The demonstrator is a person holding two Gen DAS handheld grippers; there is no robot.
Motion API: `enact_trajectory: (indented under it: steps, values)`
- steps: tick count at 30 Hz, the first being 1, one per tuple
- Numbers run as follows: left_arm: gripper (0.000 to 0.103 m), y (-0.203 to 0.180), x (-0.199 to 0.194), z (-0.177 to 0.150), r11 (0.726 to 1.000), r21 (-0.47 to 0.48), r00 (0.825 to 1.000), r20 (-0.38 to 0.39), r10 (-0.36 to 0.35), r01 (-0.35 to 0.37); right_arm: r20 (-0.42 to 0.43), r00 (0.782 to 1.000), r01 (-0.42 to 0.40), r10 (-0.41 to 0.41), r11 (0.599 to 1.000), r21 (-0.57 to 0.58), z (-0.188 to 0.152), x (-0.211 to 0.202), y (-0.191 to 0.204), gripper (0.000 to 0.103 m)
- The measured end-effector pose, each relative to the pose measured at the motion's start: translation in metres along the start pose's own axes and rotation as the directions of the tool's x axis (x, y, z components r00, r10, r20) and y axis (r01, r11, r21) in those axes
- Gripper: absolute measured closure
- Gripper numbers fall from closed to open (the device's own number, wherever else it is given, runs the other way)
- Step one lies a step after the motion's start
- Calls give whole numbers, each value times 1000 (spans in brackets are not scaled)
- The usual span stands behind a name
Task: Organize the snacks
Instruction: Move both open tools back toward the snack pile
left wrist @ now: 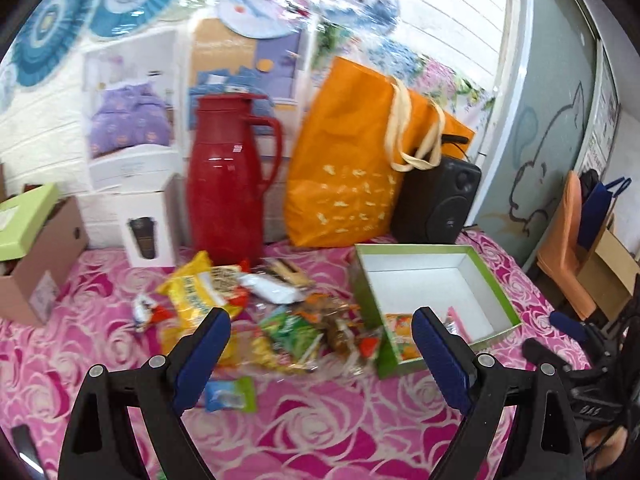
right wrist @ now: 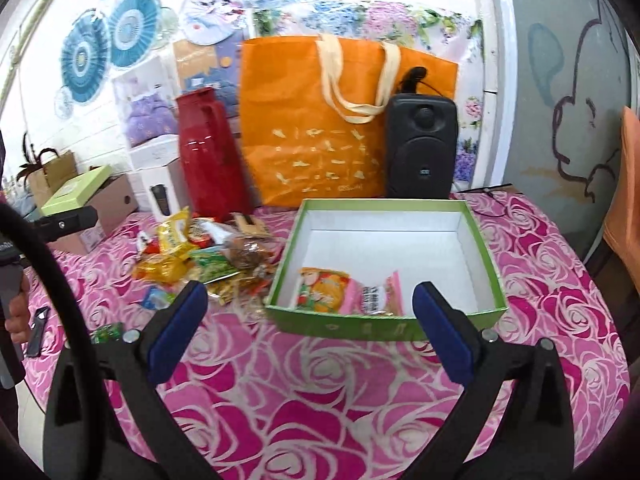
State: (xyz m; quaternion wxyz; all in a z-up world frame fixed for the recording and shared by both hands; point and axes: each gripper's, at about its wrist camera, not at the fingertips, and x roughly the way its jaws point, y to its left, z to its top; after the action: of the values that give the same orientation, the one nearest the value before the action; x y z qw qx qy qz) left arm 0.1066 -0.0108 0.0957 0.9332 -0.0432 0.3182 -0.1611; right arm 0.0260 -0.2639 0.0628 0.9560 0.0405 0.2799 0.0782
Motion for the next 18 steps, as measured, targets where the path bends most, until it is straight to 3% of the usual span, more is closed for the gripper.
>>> enact_trajectory:
  steps: [7,15,17,18]
  values:
    - [9,77,-45,-50,985,-94,990,-1,143,-143,-76,987,-143,144,990,19,-27,26,34,1]
    - [10,113,-31,-123,976,-148,980,-144,138,-159,-190,954,-244,232,969,-40,-50,69,85,1]
    - [14,115,-23,-138,979,-146,977,-179,117,-144,-193,949,-269,248,959,-89,-53,77,99,1]
    - [21,116,-18,-145,981,-138,975,-198,105,-134,-201,944,-285,260,953,-104,-53,82,105,1]
